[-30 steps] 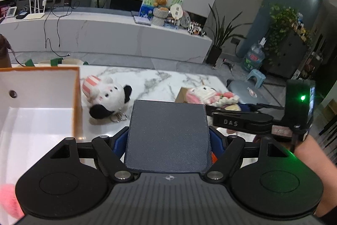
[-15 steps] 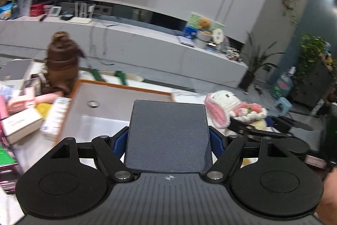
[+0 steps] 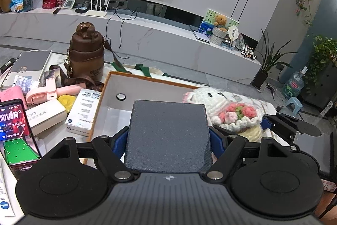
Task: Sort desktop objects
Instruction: 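Carry the grey box and crocheted bunny over the white storage box with both tools, then lower and release the grey box and bunny into the white box with both tools, then move both tools back over the table toward the keys and orange fruit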
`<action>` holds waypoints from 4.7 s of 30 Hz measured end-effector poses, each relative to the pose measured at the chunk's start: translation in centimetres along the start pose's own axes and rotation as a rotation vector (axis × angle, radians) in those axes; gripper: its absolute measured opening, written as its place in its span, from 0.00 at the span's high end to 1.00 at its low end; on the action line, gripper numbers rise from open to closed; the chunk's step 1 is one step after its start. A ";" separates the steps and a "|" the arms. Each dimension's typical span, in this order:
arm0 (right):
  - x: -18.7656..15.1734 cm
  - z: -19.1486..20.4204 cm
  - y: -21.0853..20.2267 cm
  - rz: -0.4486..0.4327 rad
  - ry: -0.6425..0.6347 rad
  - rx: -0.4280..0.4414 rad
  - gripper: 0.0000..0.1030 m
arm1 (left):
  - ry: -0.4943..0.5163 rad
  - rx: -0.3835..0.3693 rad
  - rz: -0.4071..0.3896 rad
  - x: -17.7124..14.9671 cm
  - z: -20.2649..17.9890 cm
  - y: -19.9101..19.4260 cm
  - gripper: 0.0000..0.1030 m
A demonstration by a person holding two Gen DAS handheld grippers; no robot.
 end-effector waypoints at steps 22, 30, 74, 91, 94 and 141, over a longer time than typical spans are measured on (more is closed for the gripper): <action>-1.0 2.0 3.2 0.100 -0.047 -0.010 0.34 | 0.039 0.098 0.107 -1.1 1.4 3.2 0.14; -1.2 2.8 5.0 0.161 -0.121 -0.029 0.34 | 0.062 0.129 0.153 -1.4 1.7 4.8 0.14; -3.6 5.6 8.1 0.350 -0.401 0.029 0.21 | 0.213 0.206 0.245 -1.8 0.6 9.1 0.12; -1.6 5.2 6.3 0.246 -0.322 0.051 0.21 | 0.209 0.212 0.206 -1.0 0.1 8.2 0.12; -1.5 4.8 5.5 0.216 -0.299 0.057 0.21 | 0.212 0.200 0.180 -0.5 -0.8 7.7 0.12; -11.4 -22.5 -9.2 0.207 0.188 -0.398 0.20 | 0.497 -0.108 0.119 -7.8 -25.1 12.0 0.12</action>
Point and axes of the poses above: each gripper's, at about its wrist camera, not at the fingertips, and y roughly the way its jaws point, z to its left, x to its top, the point moved 2 cm from there along y, roughly the way its jaws point, and after that the axes turned 3 degrees about y, right-handed, at the moved point
